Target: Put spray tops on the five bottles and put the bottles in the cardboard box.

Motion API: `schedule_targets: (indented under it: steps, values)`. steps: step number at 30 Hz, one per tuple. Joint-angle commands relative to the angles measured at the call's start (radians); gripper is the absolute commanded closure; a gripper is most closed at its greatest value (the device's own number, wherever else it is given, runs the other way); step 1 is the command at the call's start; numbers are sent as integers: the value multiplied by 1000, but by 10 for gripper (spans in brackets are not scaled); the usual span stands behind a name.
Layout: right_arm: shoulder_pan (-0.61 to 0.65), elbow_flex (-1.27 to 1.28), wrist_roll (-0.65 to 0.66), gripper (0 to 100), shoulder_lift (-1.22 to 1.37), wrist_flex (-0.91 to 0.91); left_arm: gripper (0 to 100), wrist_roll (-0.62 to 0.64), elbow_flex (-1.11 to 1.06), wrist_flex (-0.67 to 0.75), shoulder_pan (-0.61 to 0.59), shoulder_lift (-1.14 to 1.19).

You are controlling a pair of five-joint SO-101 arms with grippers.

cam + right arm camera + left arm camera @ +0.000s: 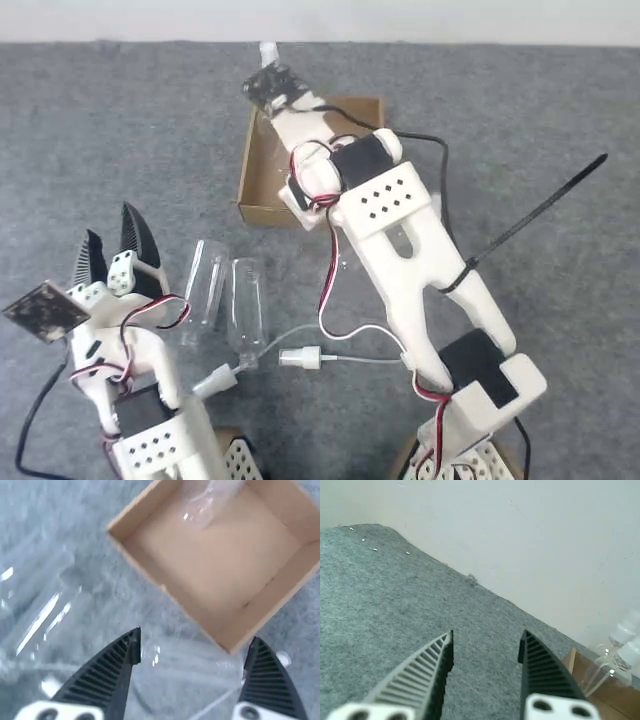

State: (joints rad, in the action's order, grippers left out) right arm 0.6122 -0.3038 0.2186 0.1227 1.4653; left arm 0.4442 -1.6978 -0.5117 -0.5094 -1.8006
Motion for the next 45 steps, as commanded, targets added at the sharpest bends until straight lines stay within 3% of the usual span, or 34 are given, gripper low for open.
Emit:
schedule_targets:
  steps: [1, 20, 45]
  values:
    - [8, -35, 61, 706, -82, 77, 801, -12, 13, 15, -6, -17]
    - [8, 37, 222, 704, -188, 314, 801, -12, 13, 15, -6, -17]
    - [1, 635, 710, 706, -220, -188, 801, -12, 13, 15, -5, -17]
